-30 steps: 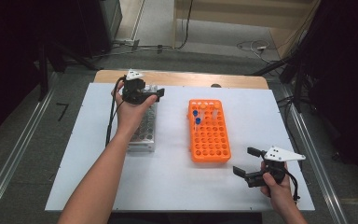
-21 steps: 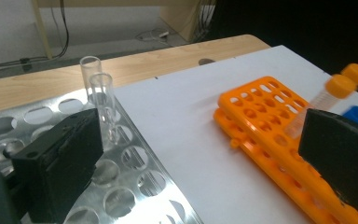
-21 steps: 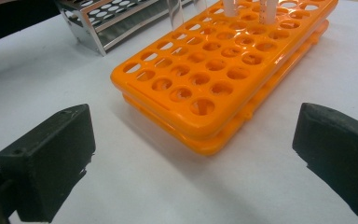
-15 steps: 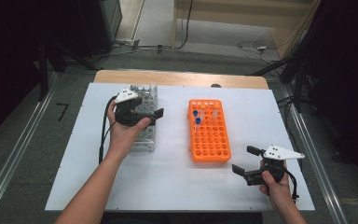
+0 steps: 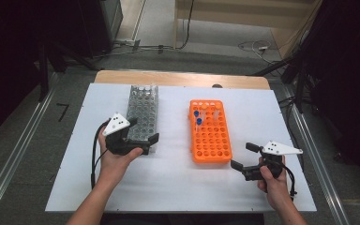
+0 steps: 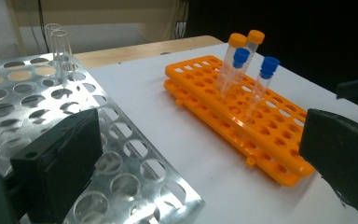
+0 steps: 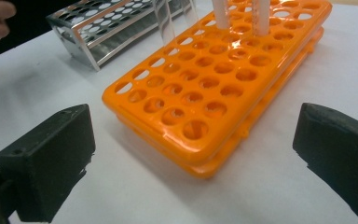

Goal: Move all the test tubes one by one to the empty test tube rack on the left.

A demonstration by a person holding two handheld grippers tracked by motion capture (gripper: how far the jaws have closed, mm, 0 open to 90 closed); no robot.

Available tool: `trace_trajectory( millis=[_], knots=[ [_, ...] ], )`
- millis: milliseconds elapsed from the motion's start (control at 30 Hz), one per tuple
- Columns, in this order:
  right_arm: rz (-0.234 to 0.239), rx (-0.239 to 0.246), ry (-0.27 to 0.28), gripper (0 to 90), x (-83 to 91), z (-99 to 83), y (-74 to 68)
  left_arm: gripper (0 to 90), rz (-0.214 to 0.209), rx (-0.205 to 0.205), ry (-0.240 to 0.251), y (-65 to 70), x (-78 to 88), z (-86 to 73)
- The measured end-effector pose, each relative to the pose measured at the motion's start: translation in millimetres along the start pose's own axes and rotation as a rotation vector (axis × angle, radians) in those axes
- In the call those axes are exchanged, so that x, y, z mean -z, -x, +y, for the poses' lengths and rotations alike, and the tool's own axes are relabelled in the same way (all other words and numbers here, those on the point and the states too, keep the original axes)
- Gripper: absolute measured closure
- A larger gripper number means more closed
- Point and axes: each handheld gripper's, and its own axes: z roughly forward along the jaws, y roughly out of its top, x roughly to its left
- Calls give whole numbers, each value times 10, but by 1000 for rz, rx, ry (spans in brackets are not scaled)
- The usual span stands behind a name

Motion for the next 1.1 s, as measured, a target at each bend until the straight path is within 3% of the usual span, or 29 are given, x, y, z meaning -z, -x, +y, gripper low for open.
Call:
trace_trajectory(
  millis=[367,467,667,800,933,1100],
  knots=[
    [-18,-6,26,0,-192,236,115,0,-6,-9,-3,158,284,-256],
    [-25,-14,39,45,-261,311,174,0,-5,-21,-16,183,315,-326],
    [-86,-48,32,240,-429,466,285,0,-18,-9,-13,206,333,-361],
    [-103,-25,9,364,-569,552,326,0,-26,-12,-23,231,298,-388],
    [-108,-2,-11,448,-711,626,362,0,-33,-24,-31,260,273,-394],
    [-121,-9,-38,503,-882,669,435,0,-35,-17,-28,261,269,-394]
  ],
)
